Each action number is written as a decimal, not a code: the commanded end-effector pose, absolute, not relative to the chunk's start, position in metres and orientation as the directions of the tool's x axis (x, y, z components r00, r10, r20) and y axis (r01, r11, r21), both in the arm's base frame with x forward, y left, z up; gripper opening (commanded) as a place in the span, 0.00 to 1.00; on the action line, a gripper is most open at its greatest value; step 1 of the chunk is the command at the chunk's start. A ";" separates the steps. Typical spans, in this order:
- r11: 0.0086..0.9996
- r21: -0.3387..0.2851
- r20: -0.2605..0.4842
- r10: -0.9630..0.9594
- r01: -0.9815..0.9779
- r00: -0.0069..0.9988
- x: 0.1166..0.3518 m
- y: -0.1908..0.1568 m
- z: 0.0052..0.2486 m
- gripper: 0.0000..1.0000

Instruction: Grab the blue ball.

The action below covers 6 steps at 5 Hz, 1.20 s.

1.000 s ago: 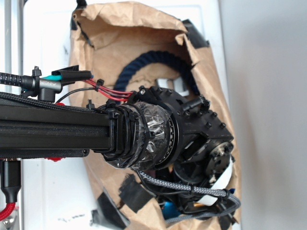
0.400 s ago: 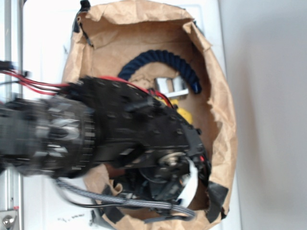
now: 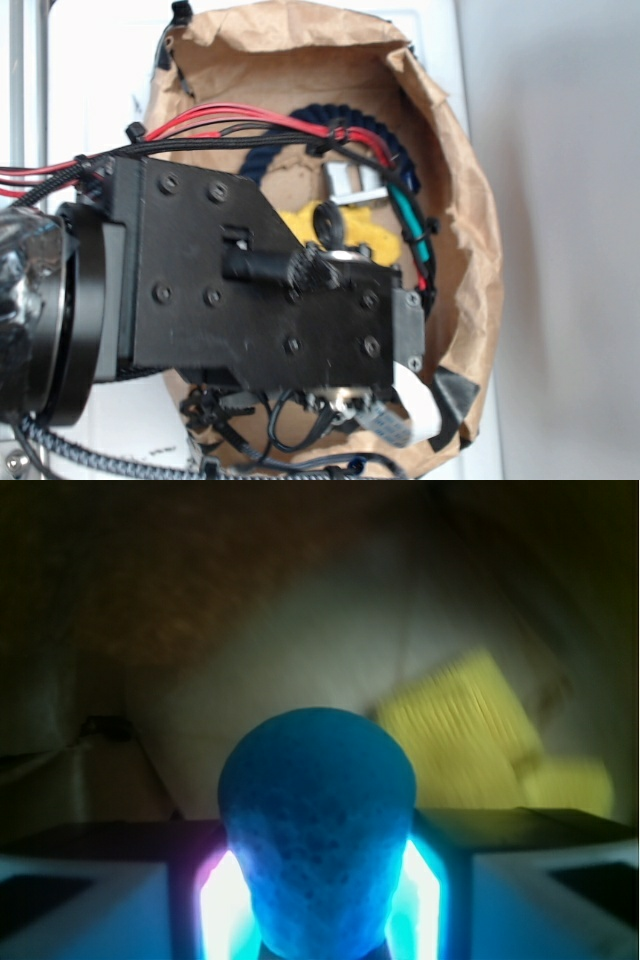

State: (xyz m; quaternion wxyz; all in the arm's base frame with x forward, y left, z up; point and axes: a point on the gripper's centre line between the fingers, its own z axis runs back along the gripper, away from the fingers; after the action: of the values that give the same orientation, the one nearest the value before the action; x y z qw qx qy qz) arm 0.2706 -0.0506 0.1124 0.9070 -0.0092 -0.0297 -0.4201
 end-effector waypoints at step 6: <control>0.994 0.099 0.208 -0.068 0.048 0.976 0.303 0.003 0.186 0.00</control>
State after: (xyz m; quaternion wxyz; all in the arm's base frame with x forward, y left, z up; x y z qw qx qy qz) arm 0.2892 0.0187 0.1588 0.9949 0.0420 -0.0820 -0.0408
